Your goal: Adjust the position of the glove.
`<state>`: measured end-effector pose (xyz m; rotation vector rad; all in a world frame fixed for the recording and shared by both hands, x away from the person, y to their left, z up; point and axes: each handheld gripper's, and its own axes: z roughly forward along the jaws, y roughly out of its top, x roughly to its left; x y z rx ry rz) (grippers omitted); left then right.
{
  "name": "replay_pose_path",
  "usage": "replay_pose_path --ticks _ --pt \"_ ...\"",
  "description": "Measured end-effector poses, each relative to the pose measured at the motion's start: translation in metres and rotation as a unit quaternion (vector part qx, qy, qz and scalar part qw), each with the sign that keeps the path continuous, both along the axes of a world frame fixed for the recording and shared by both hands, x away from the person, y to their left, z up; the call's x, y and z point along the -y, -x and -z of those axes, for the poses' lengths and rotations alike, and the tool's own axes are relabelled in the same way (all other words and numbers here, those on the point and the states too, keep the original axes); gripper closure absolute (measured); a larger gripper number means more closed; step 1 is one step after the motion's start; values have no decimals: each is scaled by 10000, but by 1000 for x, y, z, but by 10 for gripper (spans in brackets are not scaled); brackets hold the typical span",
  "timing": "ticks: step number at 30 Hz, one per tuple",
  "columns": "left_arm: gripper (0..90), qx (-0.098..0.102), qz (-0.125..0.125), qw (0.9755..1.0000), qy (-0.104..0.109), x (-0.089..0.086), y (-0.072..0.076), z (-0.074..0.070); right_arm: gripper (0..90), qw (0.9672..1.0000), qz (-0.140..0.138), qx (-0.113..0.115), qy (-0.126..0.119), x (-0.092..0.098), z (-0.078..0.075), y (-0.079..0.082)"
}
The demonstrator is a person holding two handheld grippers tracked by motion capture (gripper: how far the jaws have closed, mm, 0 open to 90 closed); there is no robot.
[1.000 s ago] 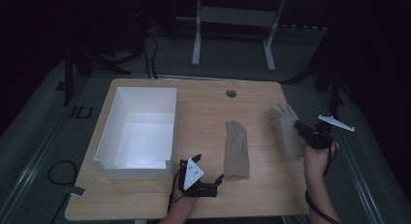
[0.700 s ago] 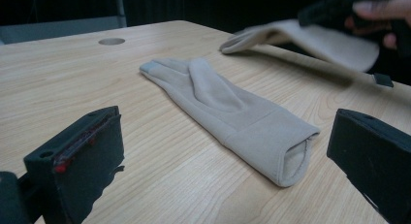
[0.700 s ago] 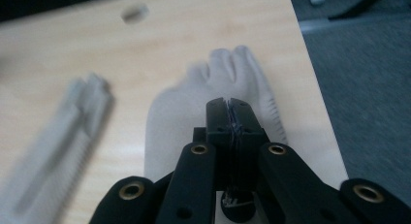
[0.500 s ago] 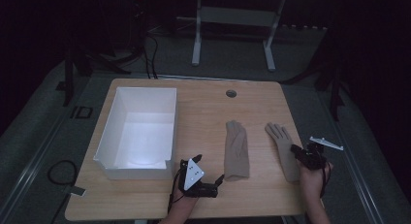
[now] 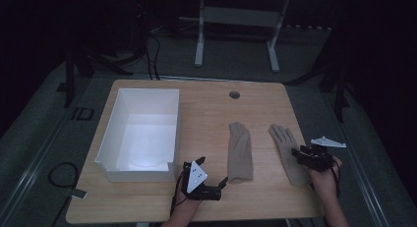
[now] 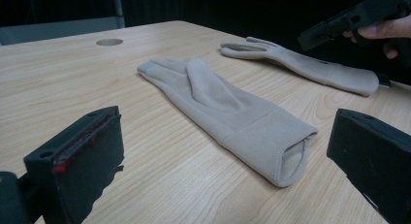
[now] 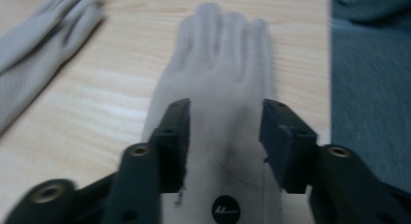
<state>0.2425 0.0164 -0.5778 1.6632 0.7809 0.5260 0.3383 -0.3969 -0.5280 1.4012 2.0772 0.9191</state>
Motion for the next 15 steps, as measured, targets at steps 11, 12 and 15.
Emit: replay_pose_path --ticks 11,12,15 --pt "2 -6 20 10000 21 1 0 0 537 9957 -930 -18 -35 13 8 -12" --pt "2 -5 17 10000 31 1 0 0 538 9958 -920 -4 1 13 10 -12" --pt "2 -8 8 10000 43 1 0 0 544 9956 -932 -37 -9 13 15 -14"
